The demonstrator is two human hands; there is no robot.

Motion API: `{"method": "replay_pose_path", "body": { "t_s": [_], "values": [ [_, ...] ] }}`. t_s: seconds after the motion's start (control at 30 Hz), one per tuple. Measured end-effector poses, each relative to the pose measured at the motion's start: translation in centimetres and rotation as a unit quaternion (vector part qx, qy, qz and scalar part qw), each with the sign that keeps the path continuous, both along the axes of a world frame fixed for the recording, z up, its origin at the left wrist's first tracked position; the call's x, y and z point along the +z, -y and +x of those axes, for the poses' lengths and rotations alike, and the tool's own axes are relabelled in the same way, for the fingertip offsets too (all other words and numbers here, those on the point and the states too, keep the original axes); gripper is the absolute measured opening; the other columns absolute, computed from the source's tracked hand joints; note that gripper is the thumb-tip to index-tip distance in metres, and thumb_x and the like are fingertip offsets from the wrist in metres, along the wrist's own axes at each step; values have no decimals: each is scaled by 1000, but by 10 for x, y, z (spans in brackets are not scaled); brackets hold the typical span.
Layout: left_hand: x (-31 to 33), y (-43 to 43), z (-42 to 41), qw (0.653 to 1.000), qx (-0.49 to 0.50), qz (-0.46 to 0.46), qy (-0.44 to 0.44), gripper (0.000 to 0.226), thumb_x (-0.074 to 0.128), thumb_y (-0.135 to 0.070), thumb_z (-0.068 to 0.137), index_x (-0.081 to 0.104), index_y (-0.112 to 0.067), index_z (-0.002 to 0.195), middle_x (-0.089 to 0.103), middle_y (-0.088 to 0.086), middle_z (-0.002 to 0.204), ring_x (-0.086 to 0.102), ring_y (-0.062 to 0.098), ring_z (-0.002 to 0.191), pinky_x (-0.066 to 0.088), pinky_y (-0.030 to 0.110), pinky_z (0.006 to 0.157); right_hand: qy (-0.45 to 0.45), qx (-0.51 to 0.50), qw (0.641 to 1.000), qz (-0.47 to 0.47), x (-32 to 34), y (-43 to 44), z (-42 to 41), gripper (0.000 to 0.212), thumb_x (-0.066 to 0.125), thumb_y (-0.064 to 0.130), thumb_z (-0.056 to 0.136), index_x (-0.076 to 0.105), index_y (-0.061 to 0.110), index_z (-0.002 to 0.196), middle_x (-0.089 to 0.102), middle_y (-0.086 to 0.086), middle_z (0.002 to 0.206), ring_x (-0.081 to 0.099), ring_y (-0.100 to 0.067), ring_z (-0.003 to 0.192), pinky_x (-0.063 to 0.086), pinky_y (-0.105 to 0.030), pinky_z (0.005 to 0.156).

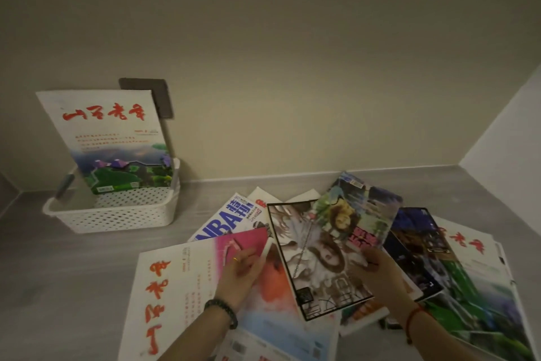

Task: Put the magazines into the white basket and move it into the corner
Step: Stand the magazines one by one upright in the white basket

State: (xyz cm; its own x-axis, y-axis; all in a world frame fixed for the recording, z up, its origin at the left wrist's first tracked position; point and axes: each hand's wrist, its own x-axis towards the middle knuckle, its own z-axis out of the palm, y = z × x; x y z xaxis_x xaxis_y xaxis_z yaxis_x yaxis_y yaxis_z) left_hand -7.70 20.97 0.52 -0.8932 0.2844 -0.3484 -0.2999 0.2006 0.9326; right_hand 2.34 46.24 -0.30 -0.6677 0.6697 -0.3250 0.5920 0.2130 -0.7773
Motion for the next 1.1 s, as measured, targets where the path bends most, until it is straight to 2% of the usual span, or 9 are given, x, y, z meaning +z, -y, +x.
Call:
{"method": "replay_pose_path", "body": {
  "t_s": [0.1,0.23,0.37,0.5,0.7,0.8,0.93,1.03,1.1],
  "values": [
    [-7,-21,13,1000,-1,-6,22,29,63,-18,82,55,-11,109,60,5,103,54,19,100,43,30,91,-1,-82,997,1,-6,-20,-2,43,69,17,77,49,4,113,59,-9,90,55,-19,70,44,-27,56],
    [-11,-39,23,1000,-8,-8,21,24,63,-18,82,56,-18,105,61,3,104,54,16,101,41,28,92,0,-133,990,-53,-15,-40,-18,19,66,12,80,57,-1,70,55,-11,58,49,-23,51,39,-27,47],
    [-9,-46,21,1000,-5,-25,6,27,61,-20,83,55,-19,110,61,2,111,53,16,107,39,27,93,17,-175,980,-87,-16,-48,-37,25,66,4,77,59,-16,91,55,-19,80,57,-38,84,47,-46,75],
    [3,-45,14,998,-9,-40,-40,19,61,-21,83,52,-32,96,58,-6,106,54,11,100,44,20,84,-31,-188,982,-12,-7,-49,-46,24,57,-3,78,49,-10,99,49,-19,86,48,-32,80,38,-38,69],
    [58,-38,-15,968,-41,-47,-245,48,63,-19,81,39,-44,113,50,-10,127,48,7,118,38,19,99,-196,-89,952,217,63,-58,-54,15,48,12,90,58,2,96,63,-17,82,60,-33,73,46,-35,63],
    [97,-34,-32,914,-57,-77,-394,62,65,-21,79,28,-54,117,35,-19,134,33,1,128,23,8,107,-207,-11,924,321,110,-59,-64,17,45,18,91,62,17,96,66,-8,79,59,-25,62,50,-31,56],
    [133,-24,-50,833,-86,-163,-522,73,60,-47,75,9,-59,126,9,-24,144,3,5,140,5,26,115,-267,215,874,344,178,-7,-91,12,60,16,84,66,26,81,60,19,68,57,1,62,47,-16,53],
    [139,-7,-58,825,-131,-205,-510,46,50,-51,81,32,-52,123,47,-18,129,37,7,128,27,30,109,-296,317,834,342,206,55,-112,8,63,18,81,70,22,79,57,27,67,59,0,61,50,-18,59],
    [140,14,-63,875,-107,-127,-455,5,49,-35,88,49,-40,90,64,-12,81,62,4,77,49,26,71,-339,323,825,318,215,92,-128,5,66,19,78,70,23,79,61,21,68,62,-4,64,52,-21,60]
  ]
}}
